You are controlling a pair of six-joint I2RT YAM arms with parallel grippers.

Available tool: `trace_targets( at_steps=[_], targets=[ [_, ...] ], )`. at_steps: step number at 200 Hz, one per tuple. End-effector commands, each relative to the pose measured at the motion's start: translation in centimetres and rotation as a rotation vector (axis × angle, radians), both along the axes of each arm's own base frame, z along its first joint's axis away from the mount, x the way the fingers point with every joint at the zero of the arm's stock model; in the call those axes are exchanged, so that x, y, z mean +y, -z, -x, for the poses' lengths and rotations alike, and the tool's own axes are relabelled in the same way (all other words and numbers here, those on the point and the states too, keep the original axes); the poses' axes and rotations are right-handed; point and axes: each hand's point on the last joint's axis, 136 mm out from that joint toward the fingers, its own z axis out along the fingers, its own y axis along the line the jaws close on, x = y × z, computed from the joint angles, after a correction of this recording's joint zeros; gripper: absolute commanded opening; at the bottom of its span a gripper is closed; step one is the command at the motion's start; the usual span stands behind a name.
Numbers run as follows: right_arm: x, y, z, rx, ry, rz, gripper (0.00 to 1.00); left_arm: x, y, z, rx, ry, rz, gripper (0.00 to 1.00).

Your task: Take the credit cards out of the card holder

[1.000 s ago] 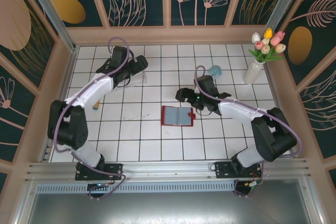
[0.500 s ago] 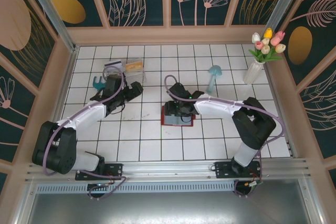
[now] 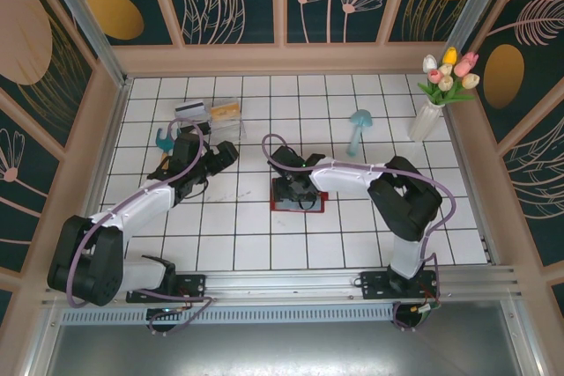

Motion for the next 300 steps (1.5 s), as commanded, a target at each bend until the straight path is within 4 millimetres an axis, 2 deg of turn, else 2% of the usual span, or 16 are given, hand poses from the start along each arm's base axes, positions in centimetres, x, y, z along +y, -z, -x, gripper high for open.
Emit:
trace_targets(
  at_steps=[1,27,58,98,111,171,198,232,271,300],
  targets=[
    [-2.1,2.5,1.2,0.076,0.035,0.088,0.71,0.3,-0.1,-0.2,-0.003,-0.021,0.008,0.99],
    [-3.5,3.3,1.7,0.093,0.048,0.102,0.62,0.4,-0.2,-0.2,-0.006,-0.028,0.010,0.99],
    [-4.9,4.0,2.1,0.100,0.051,0.120,0.55,0.8,0.1,-0.4,0.019,-0.051,-0.013,0.99],
    [-4.7,3.5,1.9,0.090,0.048,0.053,0.52,-0.2,0.0,-0.5,0.027,-0.022,0.037,0.98],
    [-4.6,3.2,1.7,0.082,0.048,0.018,0.49,-0.8,-0.3,-0.5,0.024,0.001,0.064,0.98],
    [-4.3,2.1,1.2,0.082,0.058,-0.123,0.41,-5.2,-2.1,0.2,0.011,0.166,0.251,0.85],
    [-4.4,2.1,1.2,0.087,0.065,-0.144,0.36,-7.3,-1.9,0.9,0.024,0.226,0.279,0.82],
    [-4.4,2.0,1.2,0.085,0.067,-0.184,0.32,-10.7,-0.7,2.1,0.064,0.312,0.279,0.76],
    [-3.7,-0.1,0.7,0.032,0.031,-0.310,0.30,-11.4,1.8,3.0,0.106,0.318,0.233,0.70],
    [-3.5,-0.3,0.7,0.055,0.049,-0.373,0.29,-12.5,3.5,4.1,0.153,0.370,0.229,0.66]
  ],
)
